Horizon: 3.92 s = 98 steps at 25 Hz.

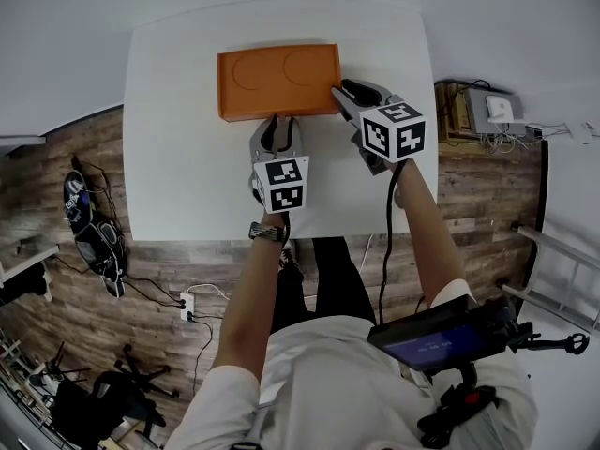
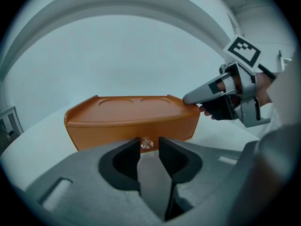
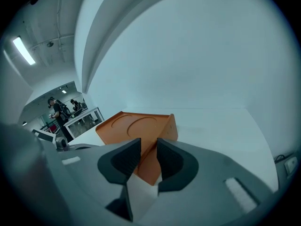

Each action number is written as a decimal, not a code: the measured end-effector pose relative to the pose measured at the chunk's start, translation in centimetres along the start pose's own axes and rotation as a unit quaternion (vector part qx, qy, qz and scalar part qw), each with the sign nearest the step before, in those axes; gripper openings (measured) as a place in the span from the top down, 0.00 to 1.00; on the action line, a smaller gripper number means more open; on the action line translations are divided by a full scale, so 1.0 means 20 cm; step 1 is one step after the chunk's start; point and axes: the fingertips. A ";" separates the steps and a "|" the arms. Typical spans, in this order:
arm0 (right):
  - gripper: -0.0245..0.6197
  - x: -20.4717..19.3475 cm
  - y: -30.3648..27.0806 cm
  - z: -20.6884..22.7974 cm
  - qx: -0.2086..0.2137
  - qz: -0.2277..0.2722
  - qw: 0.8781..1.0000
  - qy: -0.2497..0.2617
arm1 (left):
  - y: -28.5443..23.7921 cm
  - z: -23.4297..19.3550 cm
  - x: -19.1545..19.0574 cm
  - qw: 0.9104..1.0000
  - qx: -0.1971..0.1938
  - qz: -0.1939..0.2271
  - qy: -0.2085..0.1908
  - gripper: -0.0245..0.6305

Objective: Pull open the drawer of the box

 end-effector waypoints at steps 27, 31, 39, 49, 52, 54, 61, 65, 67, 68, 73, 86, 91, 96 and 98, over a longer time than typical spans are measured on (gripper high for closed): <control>0.78 0.00 0.00 0.01 -0.003 0.023 0.999 -0.030 | 0.01 0.00 -0.01 1.000 0.017 -0.011 0.000 0.85; 0.78 0.00 0.00 0.02 -0.004 0.023 0.999 -0.030 | 0.03 0.01 -0.01 1.000 0.019 -0.010 -0.003 0.85; 0.78 0.00 0.00 0.03 -0.009 0.020 0.999 -0.031 | 0.04 0.02 -0.03 1.000 0.018 -0.014 0.001 0.85; 0.78 -0.01 -0.01 0.06 -0.017 0.022 0.999 -0.037 | 0.06 0.05 -0.05 1.000 0.018 -0.016 0.005 0.85; 0.78 -0.01 -0.01 0.06 -0.018 0.021 0.999 -0.037 | 0.07 0.05 -0.06 1.000 0.017 -0.017 0.006 0.85; 0.78 -0.01 -0.01 0.06 -0.019 0.022 0.999 -0.039 | 0.08 0.06 -0.07 1.000 0.016 -0.018 0.006 0.85; 0.78 -0.02 -0.01 0.06 -0.019 0.023 0.999 -0.041 | 0.12 0.08 -0.10 1.000 0.016 -0.020 0.011 0.85; 0.78 -0.02 0.00 0.06 -0.021 0.024 0.999 -0.043 | 0.13 0.09 -0.11 1.000 0.015 -0.020 0.012 0.85; 0.78 -0.02 -0.01 0.06 -0.021 0.024 0.999 -0.043 | 0.14 0.09 -0.11 1.000 0.015 -0.019 0.012 0.85; 0.78 -0.02 -0.01 0.06 -0.022 0.024 0.999 -0.044 | 0.14 0.09 -0.11 1.000 0.015 -0.020 0.013 0.85; 0.78 -0.02 -0.01 0.07 -0.026 0.023 0.998 -0.047 | 0.16 0.09 -0.12 0.999 0.016 -0.025 0.013 0.85; 0.78 -0.03 -0.01 0.07 -0.027 0.023 0.998 -0.054 | 0.18 0.11 -0.14 0.999 0.014 -0.026 0.016 0.85; 0.78 -0.03 -0.01 0.07 -0.025 0.022 0.998 -0.054 | 0.19 0.12 -0.15 0.999 0.013 -0.027 0.016 0.85; 0.78 -0.03 -0.01 0.08 -0.024 0.022 0.998 -0.057 | 0.21 0.13 -0.16 0.999 0.012 -0.026 0.016 0.85; 0.78 -0.04 0.00 0.08 -0.024 0.021 0.998 -0.058 | 0.22 0.14 -0.17 0.999 0.012 -0.028 0.017 0.85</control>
Point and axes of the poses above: the fingertips, and each gripper's own axes: y backward along the fingers, z to its right, x out of its top, and after that the axes turned 3 degrees about -y, right-handed
